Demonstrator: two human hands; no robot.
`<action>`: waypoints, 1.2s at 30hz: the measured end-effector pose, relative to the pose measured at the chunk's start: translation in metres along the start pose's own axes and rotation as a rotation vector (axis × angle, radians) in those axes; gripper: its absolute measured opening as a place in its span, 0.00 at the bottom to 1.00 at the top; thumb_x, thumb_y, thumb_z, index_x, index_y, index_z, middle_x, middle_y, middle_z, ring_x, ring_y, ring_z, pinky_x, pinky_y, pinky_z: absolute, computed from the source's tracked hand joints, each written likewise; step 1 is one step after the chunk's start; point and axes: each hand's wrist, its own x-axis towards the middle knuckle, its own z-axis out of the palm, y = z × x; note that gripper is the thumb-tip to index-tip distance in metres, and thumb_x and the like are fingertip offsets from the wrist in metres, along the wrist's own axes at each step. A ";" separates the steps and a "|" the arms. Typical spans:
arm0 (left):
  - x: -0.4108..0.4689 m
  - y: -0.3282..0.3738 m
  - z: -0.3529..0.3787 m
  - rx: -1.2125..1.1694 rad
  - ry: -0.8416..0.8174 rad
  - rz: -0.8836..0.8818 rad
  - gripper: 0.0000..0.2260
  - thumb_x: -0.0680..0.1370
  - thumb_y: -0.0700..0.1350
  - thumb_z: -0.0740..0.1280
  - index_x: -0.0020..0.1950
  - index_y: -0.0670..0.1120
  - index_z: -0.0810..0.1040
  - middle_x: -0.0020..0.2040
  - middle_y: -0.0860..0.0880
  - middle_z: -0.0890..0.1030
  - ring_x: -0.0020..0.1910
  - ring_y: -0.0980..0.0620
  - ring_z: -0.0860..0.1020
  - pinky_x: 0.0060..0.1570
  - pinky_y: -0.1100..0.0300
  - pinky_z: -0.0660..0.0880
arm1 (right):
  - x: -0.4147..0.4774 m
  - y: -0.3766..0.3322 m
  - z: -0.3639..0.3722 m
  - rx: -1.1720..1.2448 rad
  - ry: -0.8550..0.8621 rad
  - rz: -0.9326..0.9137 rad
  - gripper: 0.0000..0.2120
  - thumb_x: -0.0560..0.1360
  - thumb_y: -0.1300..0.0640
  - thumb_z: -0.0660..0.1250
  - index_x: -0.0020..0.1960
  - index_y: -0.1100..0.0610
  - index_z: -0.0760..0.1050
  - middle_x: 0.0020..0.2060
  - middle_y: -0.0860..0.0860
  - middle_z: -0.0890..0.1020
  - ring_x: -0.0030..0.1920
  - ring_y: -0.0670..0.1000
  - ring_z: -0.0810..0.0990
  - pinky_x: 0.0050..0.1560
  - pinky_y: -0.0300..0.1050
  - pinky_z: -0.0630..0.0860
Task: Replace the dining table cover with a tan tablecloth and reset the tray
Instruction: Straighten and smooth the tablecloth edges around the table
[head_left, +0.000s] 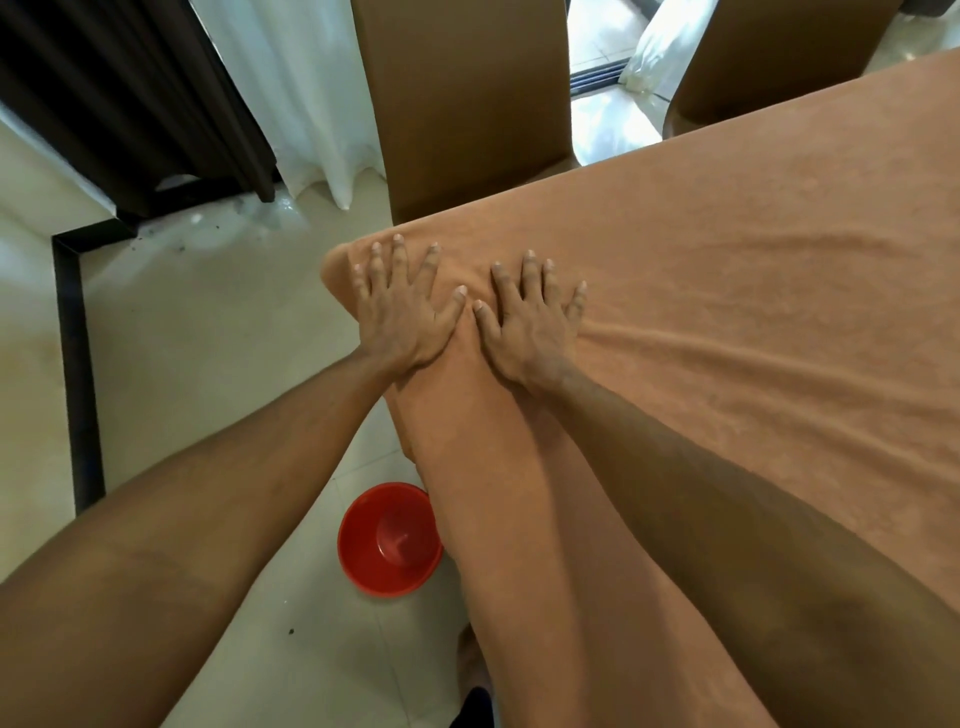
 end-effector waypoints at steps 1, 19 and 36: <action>-0.001 0.001 0.001 -0.010 0.016 -0.036 0.34 0.78 0.70 0.44 0.81 0.57 0.50 0.82 0.42 0.47 0.80 0.38 0.43 0.74 0.37 0.39 | -0.001 -0.006 0.001 -0.006 0.010 -0.018 0.30 0.82 0.36 0.45 0.81 0.45 0.54 0.82 0.54 0.51 0.81 0.59 0.46 0.75 0.69 0.38; 0.040 -0.025 -0.006 -0.043 -0.023 -0.034 0.32 0.80 0.67 0.44 0.82 0.54 0.46 0.81 0.40 0.46 0.80 0.39 0.44 0.76 0.42 0.43 | 0.030 -0.057 0.011 0.030 -0.042 -0.085 0.28 0.84 0.42 0.43 0.82 0.45 0.48 0.82 0.51 0.47 0.82 0.56 0.42 0.77 0.66 0.37; -0.056 -0.022 -0.005 -0.171 0.063 0.039 0.27 0.84 0.57 0.49 0.80 0.45 0.58 0.81 0.43 0.53 0.80 0.43 0.48 0.77 0.43 0.42 | -0.121 -0.064 0.014 0.124 -0.063 -0.249 0.29 0.82 0.43 0.53 0.81 0.53 0.58 0.81 0.53 0.58 0.81 0.55 0.52 0.79 0.62 0.47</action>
